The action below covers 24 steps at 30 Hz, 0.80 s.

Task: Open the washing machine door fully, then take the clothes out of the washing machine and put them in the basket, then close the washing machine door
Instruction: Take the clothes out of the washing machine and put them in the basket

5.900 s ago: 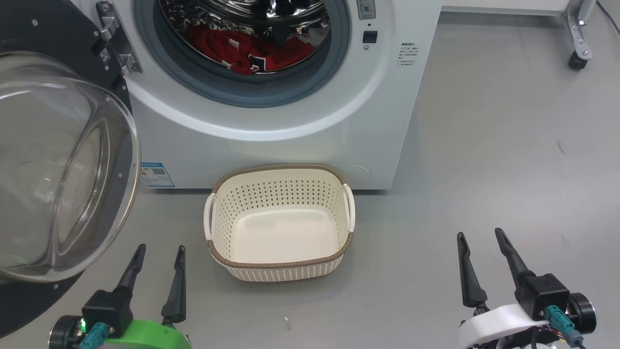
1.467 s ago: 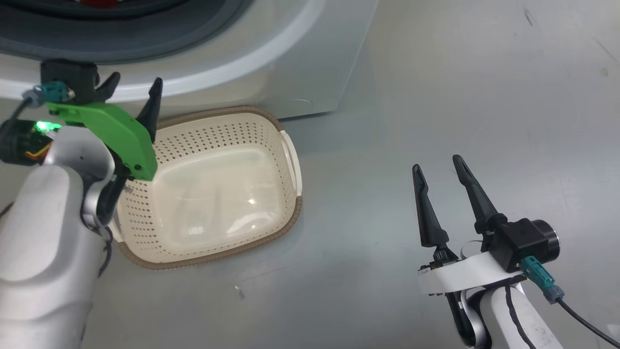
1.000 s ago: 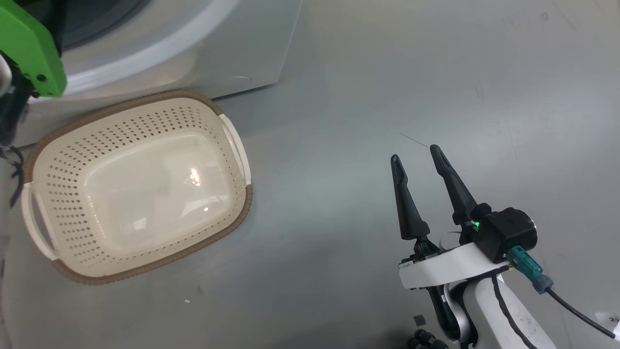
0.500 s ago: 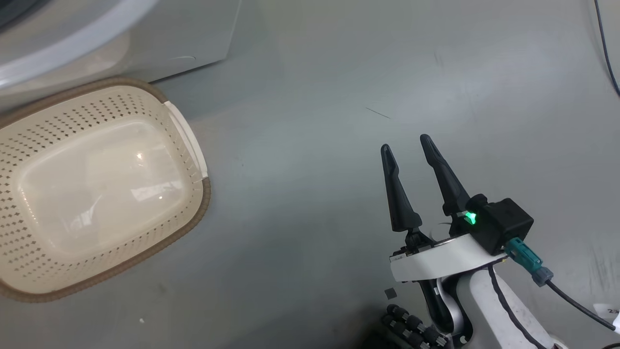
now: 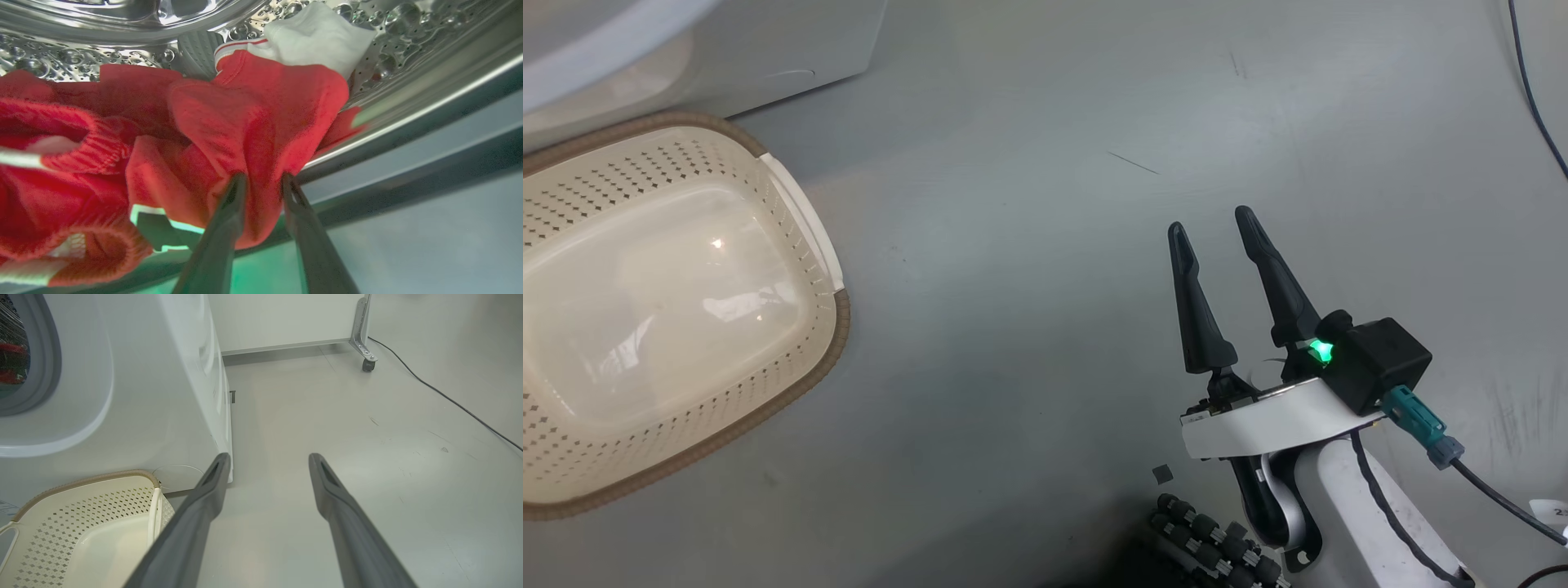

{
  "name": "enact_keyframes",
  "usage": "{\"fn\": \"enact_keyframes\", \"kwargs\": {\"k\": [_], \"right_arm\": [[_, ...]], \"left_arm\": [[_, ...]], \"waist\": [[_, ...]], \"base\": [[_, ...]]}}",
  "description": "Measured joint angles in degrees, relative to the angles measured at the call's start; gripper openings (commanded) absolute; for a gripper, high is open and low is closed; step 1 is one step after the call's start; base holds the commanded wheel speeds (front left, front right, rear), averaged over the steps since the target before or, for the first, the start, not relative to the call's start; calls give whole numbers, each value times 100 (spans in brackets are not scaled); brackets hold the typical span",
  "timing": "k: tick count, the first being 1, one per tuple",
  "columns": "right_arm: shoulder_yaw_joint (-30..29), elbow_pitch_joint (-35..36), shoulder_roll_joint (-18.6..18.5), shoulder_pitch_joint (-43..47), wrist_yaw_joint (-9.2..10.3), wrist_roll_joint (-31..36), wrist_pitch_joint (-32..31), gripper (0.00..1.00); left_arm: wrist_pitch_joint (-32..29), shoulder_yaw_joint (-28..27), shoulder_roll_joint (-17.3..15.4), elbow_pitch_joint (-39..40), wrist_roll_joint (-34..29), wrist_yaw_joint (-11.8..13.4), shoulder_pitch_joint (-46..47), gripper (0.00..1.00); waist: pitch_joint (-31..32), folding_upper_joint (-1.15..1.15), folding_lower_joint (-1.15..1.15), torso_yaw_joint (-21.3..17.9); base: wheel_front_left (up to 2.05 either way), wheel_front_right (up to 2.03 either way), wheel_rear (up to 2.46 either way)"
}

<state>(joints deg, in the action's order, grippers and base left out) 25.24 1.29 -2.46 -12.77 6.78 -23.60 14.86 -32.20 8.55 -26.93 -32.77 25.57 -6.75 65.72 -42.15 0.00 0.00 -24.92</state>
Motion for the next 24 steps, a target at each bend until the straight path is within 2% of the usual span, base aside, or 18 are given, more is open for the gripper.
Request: {"fn": "enact_keyframes", "kwargs": {"k": [1, 2, 3, 4, 15, 24], "right_arm": [[0, 0, 0, -14, 0, 0, 0, 100], [0, -3, 1, -26, 0, 0, 0, 100], [-1, -8, 0, -36, 0, 0, 0, 100], [-1, -15, 0, -53, 0, 0, 0, 100], [-60, 11, 2, -148, 1, 4, 0, 100], [-259, -11, 1, -149, 21, 182, 0, 100]], "left_arm": [[0, 2, 0, -25, -5, 12, 0, 41], [1, 3, -1, -44, -9, 33, 4, 31], [5, 5, -1, -60, -30, 49, 12, 3], [11, 8, -2, -77, -47, 49, 22, 0], [378, 131, -32, -222, -259, 48, 96, 0], [1133, 146, 237, -221, -264, 47, 96, 0]], "waist": [[-4, 0, 0, 0], [-7, 0, 0, 2], [-11, 0, 0, 4], [-13, 0, 0, 6], [-35, 0, 0, 44], [44, 0, 0, 252]], "base": [[0, 0, 0], [0, 0, 0], [0, 0, 0], [0, 0, 0], [0, 0, 0], [0, 0, 0]]}}
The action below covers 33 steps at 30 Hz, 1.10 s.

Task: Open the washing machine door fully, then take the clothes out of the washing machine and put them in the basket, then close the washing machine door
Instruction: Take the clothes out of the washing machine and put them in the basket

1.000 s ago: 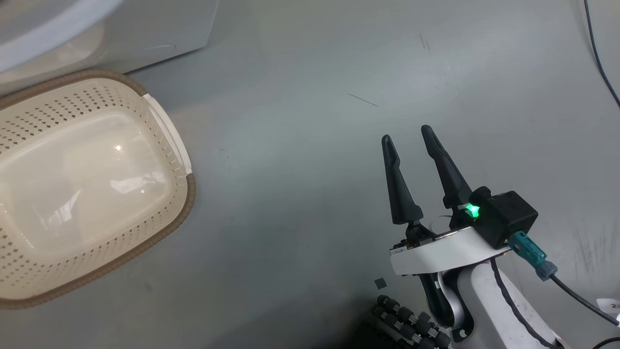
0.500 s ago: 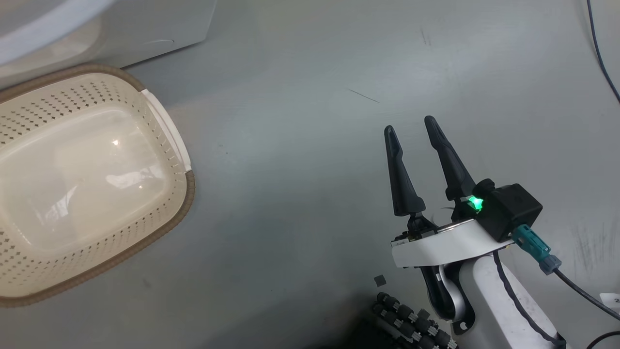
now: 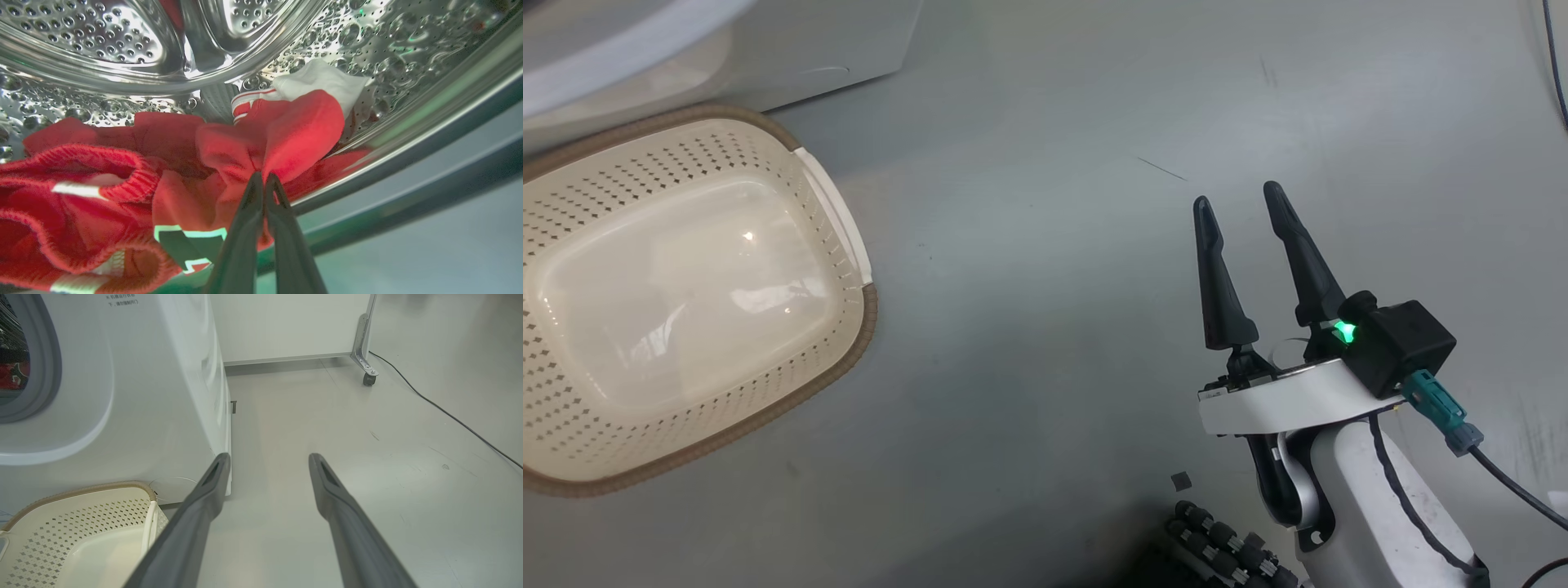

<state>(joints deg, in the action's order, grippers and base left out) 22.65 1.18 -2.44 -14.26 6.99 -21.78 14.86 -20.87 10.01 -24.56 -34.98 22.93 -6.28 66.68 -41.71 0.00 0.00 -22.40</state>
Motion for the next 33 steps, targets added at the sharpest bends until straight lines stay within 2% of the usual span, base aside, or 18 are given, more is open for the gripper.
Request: {"fn": "enact_keyframes", "kwargs": {"k": [11, 17, 33], "right_arm": [[-226, -97, -1, 1, 23, 238, 0, 100], [-344, -154, -8, 3, 23, 470, 0, 100], [-535, -408, -11, 131, 23, 790, 0, 100]], "left_arm": [[1138, -122, 272, 241, 4, 3, -83, 0], [1764, -153, 598, 446, 83, 13, -451, 0], [3303, -270, 980, 1090, 171, 73, -1695, 0]], "waist": [[162, 0, 0, 316], [304, 0, 0, 503], [882, 0, 0, 978]], "base": [[0, 0, 0], [0, 0, 0], [0, 0, 0]]}}
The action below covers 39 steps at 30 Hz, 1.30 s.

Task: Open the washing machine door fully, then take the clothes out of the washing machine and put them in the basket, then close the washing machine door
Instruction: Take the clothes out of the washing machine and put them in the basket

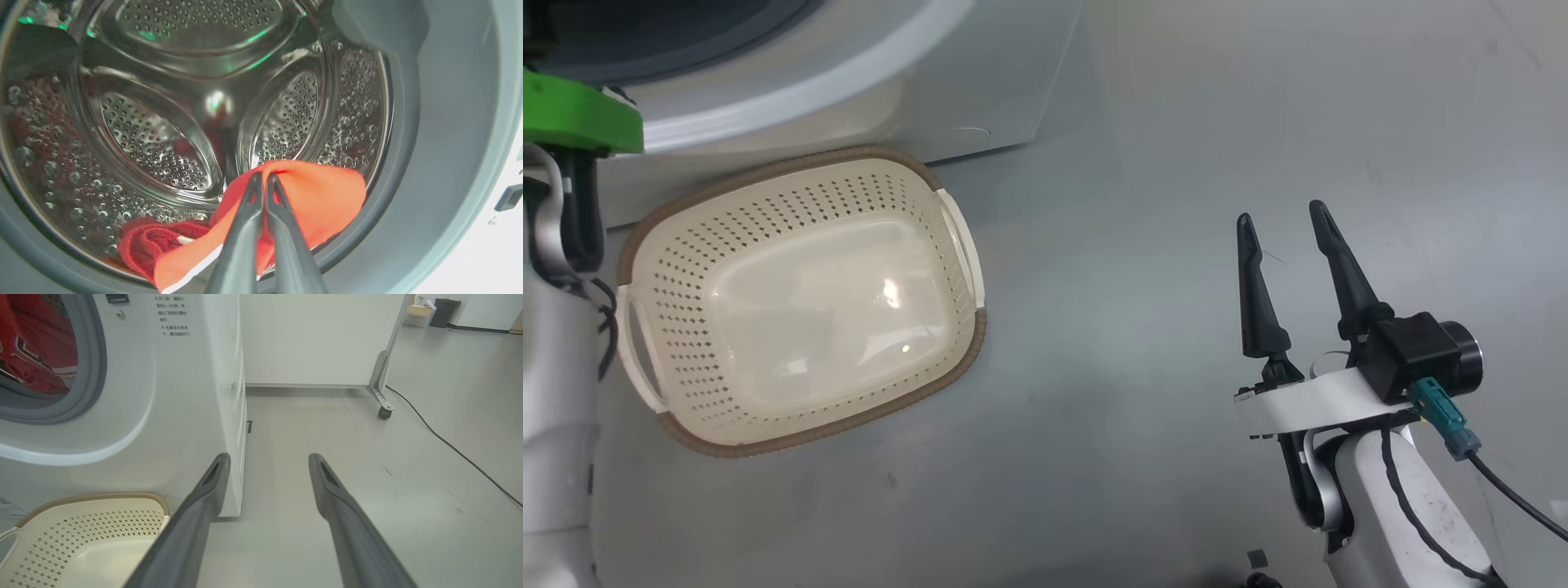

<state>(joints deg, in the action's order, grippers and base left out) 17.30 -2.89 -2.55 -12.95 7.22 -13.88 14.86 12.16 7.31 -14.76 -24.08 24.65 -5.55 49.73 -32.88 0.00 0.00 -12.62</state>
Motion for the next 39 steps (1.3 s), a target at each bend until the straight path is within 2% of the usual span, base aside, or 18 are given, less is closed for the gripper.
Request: {"fn": "enact_keyframes", "kwargs": {"k": [3, 21, 24, 33, 39], "right_arm": [[-49, -34, -3, 85, 0, 26, 0, 100], [-145, -214, -45, 570, -10, 37, 0, 100], [-133, -224, -48, 625, -62, 44, 0, 100], [-119, -191, -58, 825, -110, 46, 0, 100], [-75, -127, -58, 834, -129, 81, 0, 100]], "left_arm": [[211, -15, 105, 202, 0, 31, -244, 0], [230, 30, 388, 1782, -193, 232, -1674, 0], [230, 59, 466, 2009, -200, 278, -2012, 0], [194, 516, 726, 2457, -186, 282, -2924, 0], [-40, 730, 815, 2438, -112, 326, -3446, 0]], "waist": [[151, 0, 0, 98], [1194, 0, 0, 580], [1350, 0, 0, 634], [1672, 0, -1, 758], [1695, 0, 0, 778]], "base": [[0, 0, 0], [0, 0, 0], [0, 0, 0], [0, 0, 0], [0, 0, 0]]}}
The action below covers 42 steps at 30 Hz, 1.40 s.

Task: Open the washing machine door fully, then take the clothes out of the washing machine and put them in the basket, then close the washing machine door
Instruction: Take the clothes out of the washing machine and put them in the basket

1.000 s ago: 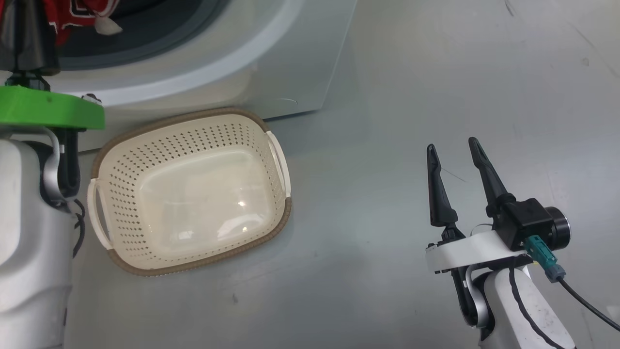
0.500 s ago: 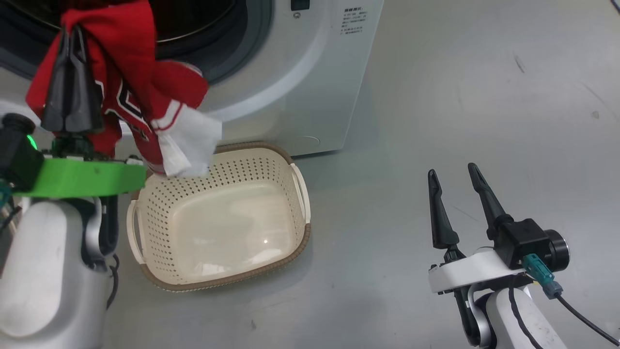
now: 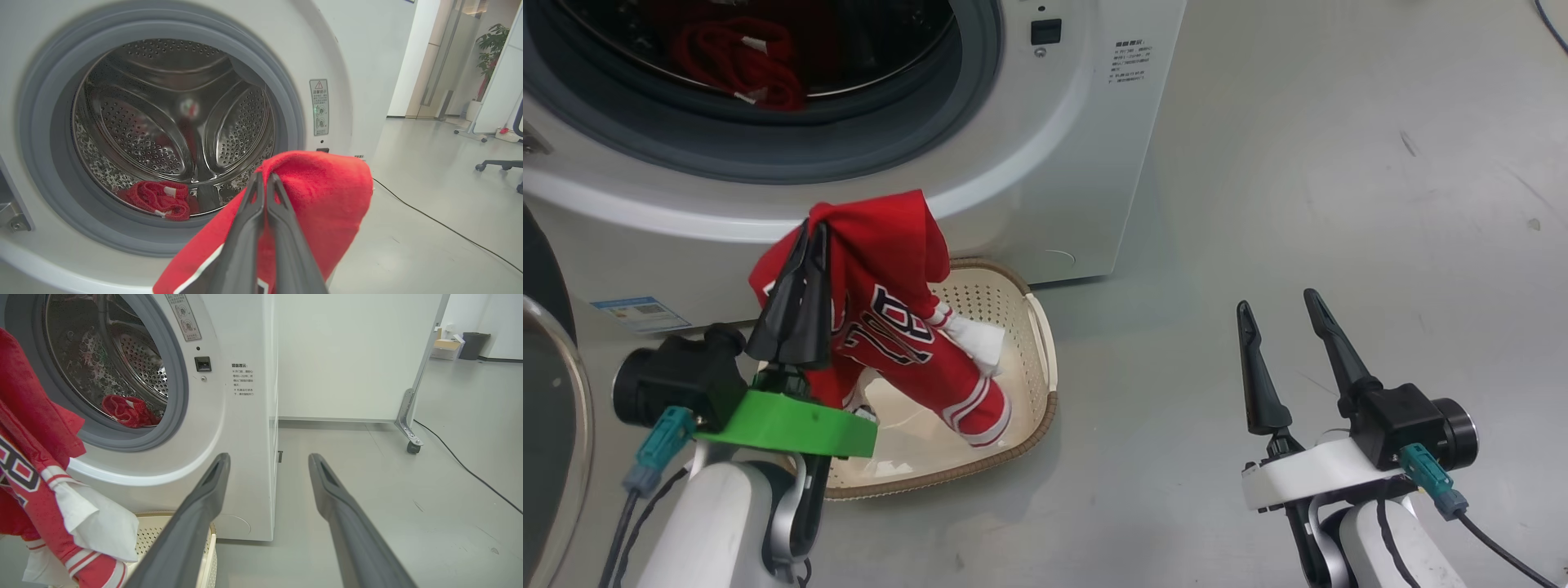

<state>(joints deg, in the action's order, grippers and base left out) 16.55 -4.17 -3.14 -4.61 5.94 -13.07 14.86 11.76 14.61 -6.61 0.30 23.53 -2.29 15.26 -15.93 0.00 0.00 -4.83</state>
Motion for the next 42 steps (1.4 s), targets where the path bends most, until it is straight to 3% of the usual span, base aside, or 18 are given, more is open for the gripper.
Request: {"fn": "enact_keyframes", "kwargs": {"k": [20, 34, 42], "right_arm": [[300, 403, 5, -53, -76, 56, 0, 100], [610, 609, 15, -537, -74, -55, 0, 100], [657, 619, 23, -659, -18, -155, 0, 100]], "left_arm": [[-661, 57, -107, -793, 16, 116, -270, 0], [-895, -287, -256, -2204, 108, 199, 771, 0], [-1068, -219, -302, -3148, 108, 198, 1096, 0]], "waist": [[-700, 0, 0, -355], [-1541, 0, 0, -730], [-1810, 0, 0, -970]], "base": [[0, 0, 0], [0, 0, 0], [0, 0, 0]]}}
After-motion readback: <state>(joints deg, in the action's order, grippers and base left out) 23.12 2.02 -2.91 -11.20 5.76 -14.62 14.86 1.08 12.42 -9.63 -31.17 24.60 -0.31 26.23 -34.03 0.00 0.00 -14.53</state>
